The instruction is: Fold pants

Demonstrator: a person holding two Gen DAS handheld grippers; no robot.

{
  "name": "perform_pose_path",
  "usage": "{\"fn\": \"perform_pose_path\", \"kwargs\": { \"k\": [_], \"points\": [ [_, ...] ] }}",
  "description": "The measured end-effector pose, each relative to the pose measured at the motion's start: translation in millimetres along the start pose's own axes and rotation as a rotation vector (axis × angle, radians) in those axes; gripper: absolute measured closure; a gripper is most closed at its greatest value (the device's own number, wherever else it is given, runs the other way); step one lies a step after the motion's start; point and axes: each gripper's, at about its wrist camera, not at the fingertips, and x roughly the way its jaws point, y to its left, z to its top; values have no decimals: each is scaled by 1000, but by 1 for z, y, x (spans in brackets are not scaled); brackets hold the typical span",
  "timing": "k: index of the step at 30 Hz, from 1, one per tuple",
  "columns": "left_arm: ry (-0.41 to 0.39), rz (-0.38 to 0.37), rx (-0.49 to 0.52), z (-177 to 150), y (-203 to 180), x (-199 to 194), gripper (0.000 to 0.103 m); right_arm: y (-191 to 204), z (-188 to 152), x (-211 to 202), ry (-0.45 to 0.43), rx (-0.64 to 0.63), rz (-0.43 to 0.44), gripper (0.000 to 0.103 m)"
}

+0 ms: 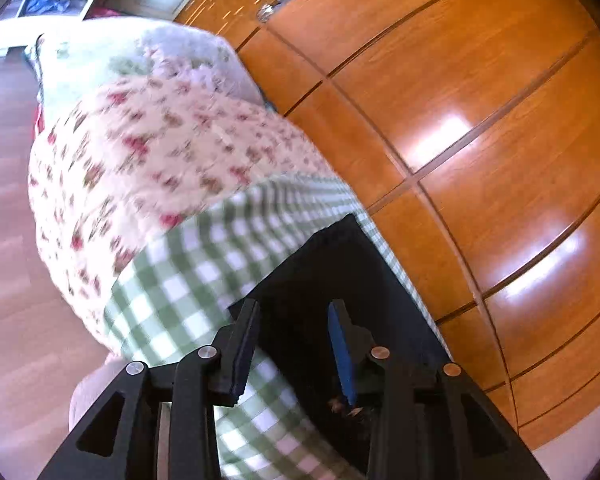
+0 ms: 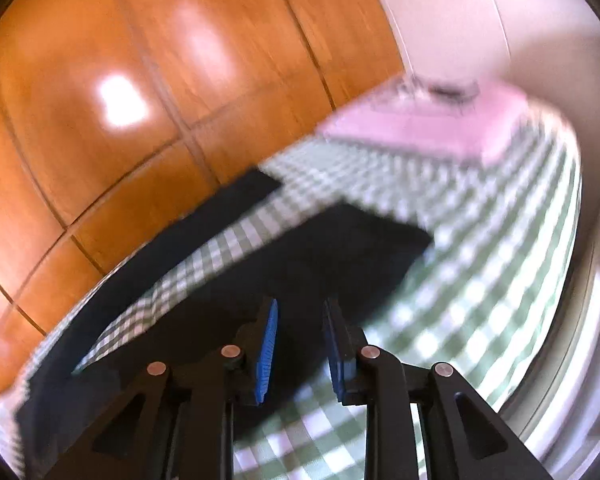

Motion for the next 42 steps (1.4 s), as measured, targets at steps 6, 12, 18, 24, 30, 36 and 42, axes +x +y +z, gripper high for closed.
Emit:
{"fn": "perform_pose_path", "kwargs": {
  "k": [6, 12, 18, 24, 30, 36, 42],
  "points": [
    [81, -77, 88, 17, -47, 36, 61, 61, 6, 43, 114, -151, 159, 64],
    [215, -106, 221, 21, -107, 97, 50, 115, -8, 85, 224, -247, 229, 64],
    [247, -64, 323, 37, -155, 155, 48, 143, -23, 119, 275, -296, 237, 58],
    [269, -6, 349, 64, -180, 215, 48, 142, -39, 131, 264, -292, 231, 53],
    [290, 109, 377, 82, -183, 280, 49, 137, -42, 130, 254, -269, 280, 45],
    [302, 172, 344, 96, -169, 333, 49, 130, -41, 131, 255, -242, 306, 44],
    [308, 229, 323, 102, -154, 366, 50, 129, -40, 131, 251, -229, 317, 43]
  ]
}}
